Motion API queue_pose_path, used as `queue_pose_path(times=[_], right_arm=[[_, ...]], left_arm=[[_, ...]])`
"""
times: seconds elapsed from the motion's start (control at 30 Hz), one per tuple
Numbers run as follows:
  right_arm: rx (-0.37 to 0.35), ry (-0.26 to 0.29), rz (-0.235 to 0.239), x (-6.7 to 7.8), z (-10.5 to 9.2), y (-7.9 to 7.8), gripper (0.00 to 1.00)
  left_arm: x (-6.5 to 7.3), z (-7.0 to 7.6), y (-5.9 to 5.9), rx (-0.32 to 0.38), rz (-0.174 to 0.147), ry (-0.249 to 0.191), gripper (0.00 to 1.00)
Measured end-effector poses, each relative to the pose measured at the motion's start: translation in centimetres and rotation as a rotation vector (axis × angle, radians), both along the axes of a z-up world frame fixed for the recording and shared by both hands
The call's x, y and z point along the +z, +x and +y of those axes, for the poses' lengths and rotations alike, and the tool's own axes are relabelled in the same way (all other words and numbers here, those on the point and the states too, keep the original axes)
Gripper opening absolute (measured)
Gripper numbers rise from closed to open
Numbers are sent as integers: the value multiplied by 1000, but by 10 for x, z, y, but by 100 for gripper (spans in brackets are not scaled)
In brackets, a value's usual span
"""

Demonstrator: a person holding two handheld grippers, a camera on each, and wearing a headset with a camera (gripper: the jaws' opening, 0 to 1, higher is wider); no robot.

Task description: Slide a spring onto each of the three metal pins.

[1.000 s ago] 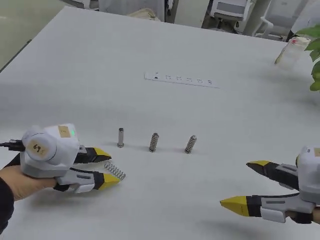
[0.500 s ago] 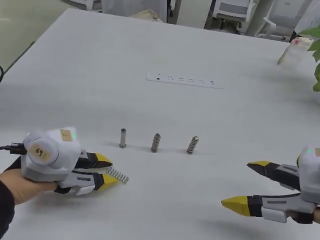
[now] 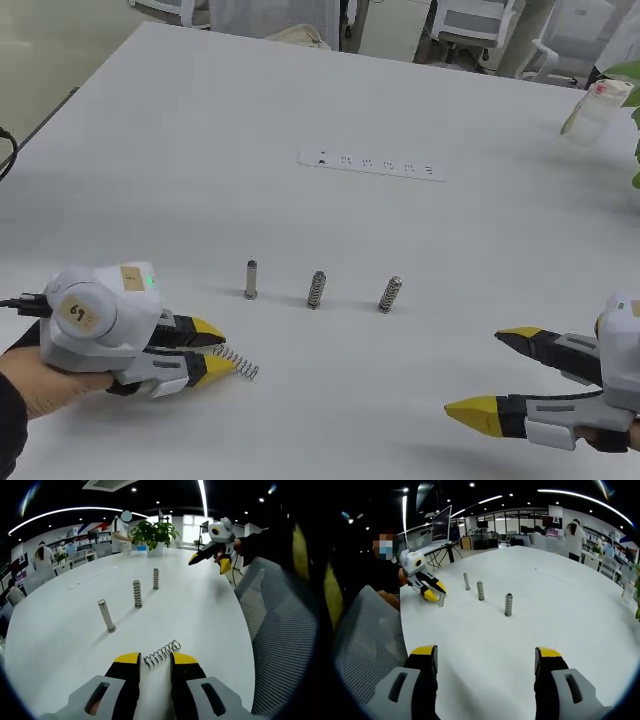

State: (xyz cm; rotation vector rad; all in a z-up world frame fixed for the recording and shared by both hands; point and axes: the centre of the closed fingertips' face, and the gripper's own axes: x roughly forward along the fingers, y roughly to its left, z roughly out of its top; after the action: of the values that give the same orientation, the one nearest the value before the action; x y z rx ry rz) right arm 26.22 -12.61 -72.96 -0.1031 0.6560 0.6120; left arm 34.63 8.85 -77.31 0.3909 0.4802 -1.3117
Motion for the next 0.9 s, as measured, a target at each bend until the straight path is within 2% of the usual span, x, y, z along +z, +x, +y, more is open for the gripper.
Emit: queue_pose_path(times=[0.17,0.2,0.33,0.5,0.63,0.77,0.9], right_arm=[[2,0,1,0,1,0,77],[3,-1,2,0,1,-1,77],[-1,0,0,0,0,-1,77],[-6,-2,1,1,-3,-2,77],[-11,-6,-3,3,-4,-1,77],[-13,-8,-8,4,-5,1,76],[-7,-6,-9,2,-3,2,76]], left_arm=[[1,1,-4,-22,-4,3,21],[0,2,-3,-42,-22,18,21],[-2,0,-4,-78,-42,31,20],[-5,-3,1,-110,-70,54,18],[-5,-4,3,-122,-62,55,17],[-7,-4,-3,-130,-25,57,14],[-12,-1,-6,-122,-26,86,10]])
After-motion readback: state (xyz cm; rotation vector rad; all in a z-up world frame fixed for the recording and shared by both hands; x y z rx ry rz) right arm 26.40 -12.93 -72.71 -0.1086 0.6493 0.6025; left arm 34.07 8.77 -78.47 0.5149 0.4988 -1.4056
